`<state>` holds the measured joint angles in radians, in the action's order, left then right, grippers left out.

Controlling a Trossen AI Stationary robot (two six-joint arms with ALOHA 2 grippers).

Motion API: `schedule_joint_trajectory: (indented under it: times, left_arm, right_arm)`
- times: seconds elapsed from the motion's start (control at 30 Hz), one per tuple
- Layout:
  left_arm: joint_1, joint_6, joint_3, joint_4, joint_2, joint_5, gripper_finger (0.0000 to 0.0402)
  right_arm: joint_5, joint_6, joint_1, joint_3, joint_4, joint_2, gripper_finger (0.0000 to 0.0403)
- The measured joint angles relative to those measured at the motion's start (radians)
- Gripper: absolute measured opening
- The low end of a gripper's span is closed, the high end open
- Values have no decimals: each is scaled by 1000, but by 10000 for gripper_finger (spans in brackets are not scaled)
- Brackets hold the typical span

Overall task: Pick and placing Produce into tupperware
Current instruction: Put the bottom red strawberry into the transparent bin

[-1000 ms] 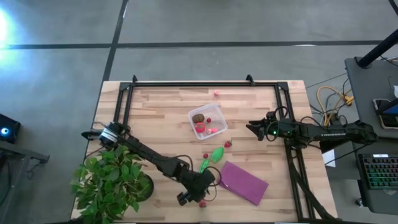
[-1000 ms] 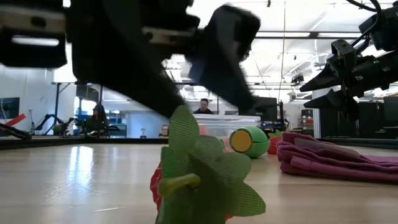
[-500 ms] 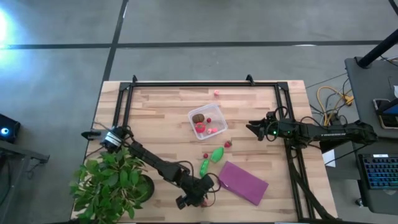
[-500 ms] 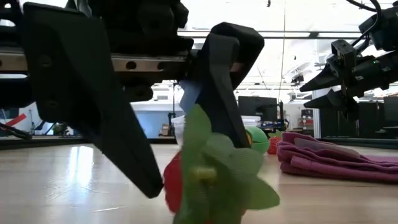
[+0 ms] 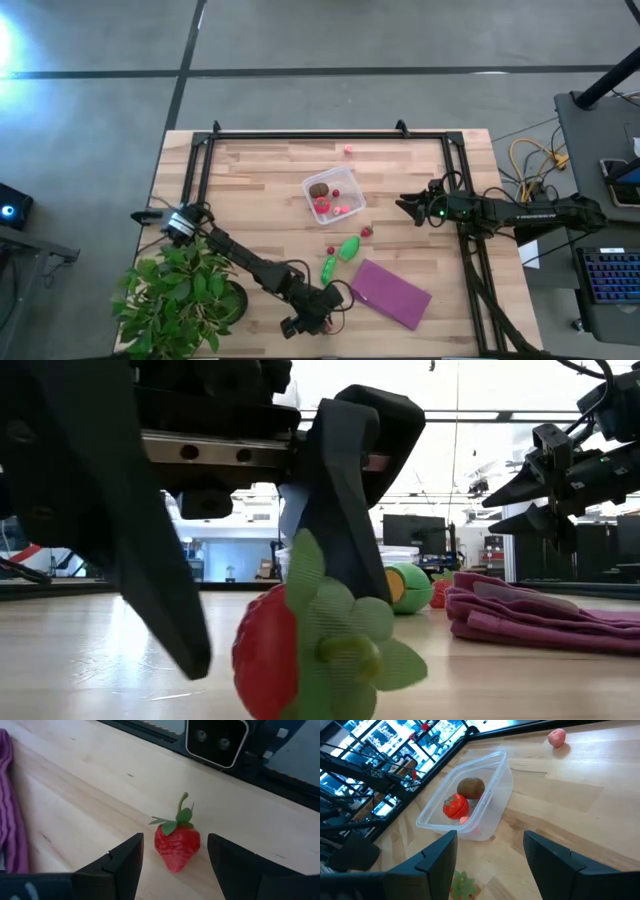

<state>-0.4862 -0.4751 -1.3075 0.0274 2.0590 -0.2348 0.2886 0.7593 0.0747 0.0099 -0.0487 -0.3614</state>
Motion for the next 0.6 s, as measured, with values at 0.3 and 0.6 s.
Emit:
schedule_joint_trajectory:
  times: [0.3, 0.6]
  left_arm:
    - [0, 0, 0, -26, 18, -1, 205]
    - [2, 24, -31, -19, 54, 0, 198]
  right_arm:
    - [0, 0, 0, 0, 0, 0, 219]
    - [0, 0, 0, 0, 0, 0, 219]
